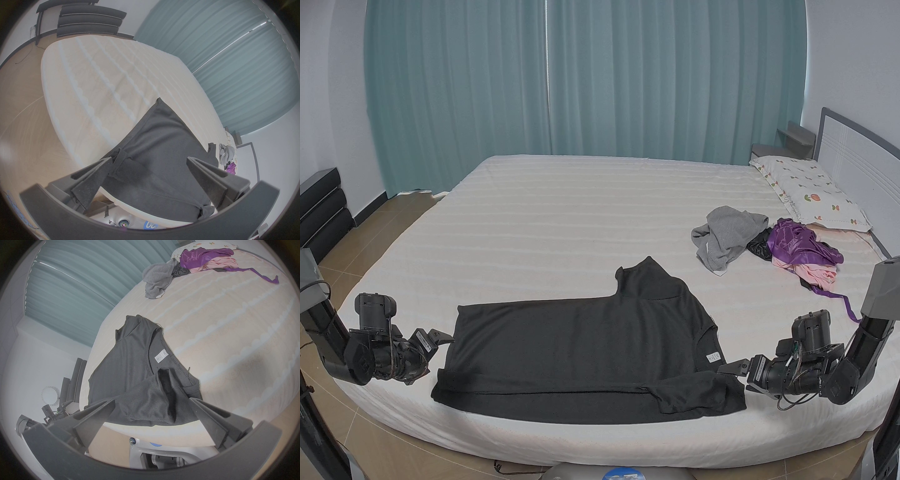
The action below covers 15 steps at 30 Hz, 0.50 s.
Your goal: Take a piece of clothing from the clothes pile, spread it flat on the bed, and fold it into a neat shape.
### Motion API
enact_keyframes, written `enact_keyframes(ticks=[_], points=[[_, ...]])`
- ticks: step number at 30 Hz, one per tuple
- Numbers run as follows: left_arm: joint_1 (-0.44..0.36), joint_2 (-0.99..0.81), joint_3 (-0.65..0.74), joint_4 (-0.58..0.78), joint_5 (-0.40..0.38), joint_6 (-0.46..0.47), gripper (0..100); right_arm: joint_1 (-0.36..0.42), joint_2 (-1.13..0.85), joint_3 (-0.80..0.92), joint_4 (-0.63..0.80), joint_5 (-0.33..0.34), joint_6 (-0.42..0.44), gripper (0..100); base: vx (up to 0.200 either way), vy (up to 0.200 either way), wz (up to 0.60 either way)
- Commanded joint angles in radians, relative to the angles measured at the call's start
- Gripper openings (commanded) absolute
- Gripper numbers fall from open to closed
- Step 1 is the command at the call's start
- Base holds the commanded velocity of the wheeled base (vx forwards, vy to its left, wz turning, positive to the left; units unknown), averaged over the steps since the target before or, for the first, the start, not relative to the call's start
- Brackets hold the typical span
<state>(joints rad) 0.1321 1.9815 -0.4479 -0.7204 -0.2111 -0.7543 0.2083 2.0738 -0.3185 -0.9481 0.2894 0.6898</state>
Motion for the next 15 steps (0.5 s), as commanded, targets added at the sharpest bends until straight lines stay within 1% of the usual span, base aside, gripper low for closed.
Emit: enact_keyframes(ticks=[1, 4, 7, 10, 15], points=[[-0.006, -0.061, 0.026, 0.006, -0.004, 0.007, 100, 0.000, 0.003, 0.006, 0.000, 0.001, -0.001, 100, 0.200, 0.000, 0.00], [-0.032, -0.076, 0.067, 0.003, -0.008, 0.029, 100, 0.002, 0.003, 0.006, 0.000, 0.001, -0.001, 100, 0.000, 0.000, 0.00], [-0.071, -0.067, 0.135, 0.001, -0.010, 0.104, 100, 0.010, 0.006, 0.006, 0.000, 0.001, -0.001, 100, 0.000, 0.000, 0.00], [-0.117, -0.055, 0.172, 0.004, -0.008, 0.150, 100, 0.016, 0.011, 0.007, 0.000, -0.001, -0.001, 100, 0.000, 0.000, 0.00], [-0.164, -0.016, 0.187, 0.009, 0.006, 0.154, 100, 0.022, 0.017, 0.012, -0.003, -0.001, -0.001, 100, 0.000, 0.000, 0.00]])
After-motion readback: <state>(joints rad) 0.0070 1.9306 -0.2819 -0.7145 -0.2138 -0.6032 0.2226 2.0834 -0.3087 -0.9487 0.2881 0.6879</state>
